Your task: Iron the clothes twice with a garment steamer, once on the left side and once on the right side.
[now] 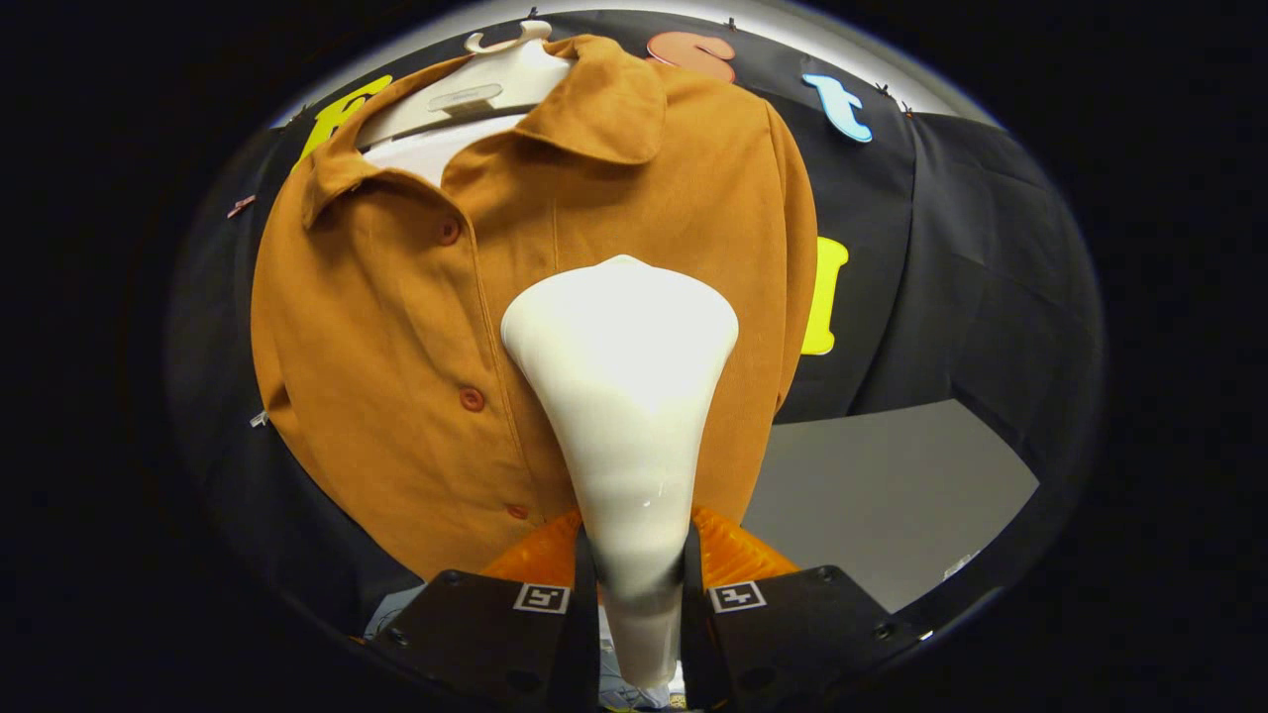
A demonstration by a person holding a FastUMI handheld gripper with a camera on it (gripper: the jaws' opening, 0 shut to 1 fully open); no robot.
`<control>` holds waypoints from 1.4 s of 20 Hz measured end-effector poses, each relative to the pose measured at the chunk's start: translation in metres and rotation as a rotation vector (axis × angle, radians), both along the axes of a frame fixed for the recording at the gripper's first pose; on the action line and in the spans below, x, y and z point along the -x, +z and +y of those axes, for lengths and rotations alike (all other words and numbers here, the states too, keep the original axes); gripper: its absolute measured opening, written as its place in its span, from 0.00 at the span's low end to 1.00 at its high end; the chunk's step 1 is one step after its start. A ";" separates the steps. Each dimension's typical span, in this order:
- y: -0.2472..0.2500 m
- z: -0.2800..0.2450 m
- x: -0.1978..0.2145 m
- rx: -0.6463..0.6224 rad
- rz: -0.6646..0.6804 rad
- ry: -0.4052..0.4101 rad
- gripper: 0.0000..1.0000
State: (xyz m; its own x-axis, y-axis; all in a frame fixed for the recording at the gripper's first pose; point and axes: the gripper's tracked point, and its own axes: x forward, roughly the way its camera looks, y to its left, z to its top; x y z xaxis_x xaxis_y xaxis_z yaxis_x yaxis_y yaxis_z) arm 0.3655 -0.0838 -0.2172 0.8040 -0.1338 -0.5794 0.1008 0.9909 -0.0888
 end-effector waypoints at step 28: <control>-0.049 -0.024 0.060 -0.005 0.165 -0.035 0.36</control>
State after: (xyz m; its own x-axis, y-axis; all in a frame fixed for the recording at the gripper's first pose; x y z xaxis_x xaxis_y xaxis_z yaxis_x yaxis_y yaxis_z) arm 0.3054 -0.1074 -0.2666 0.6930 -0.1571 -0.7036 0.1202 0.9875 -0.1021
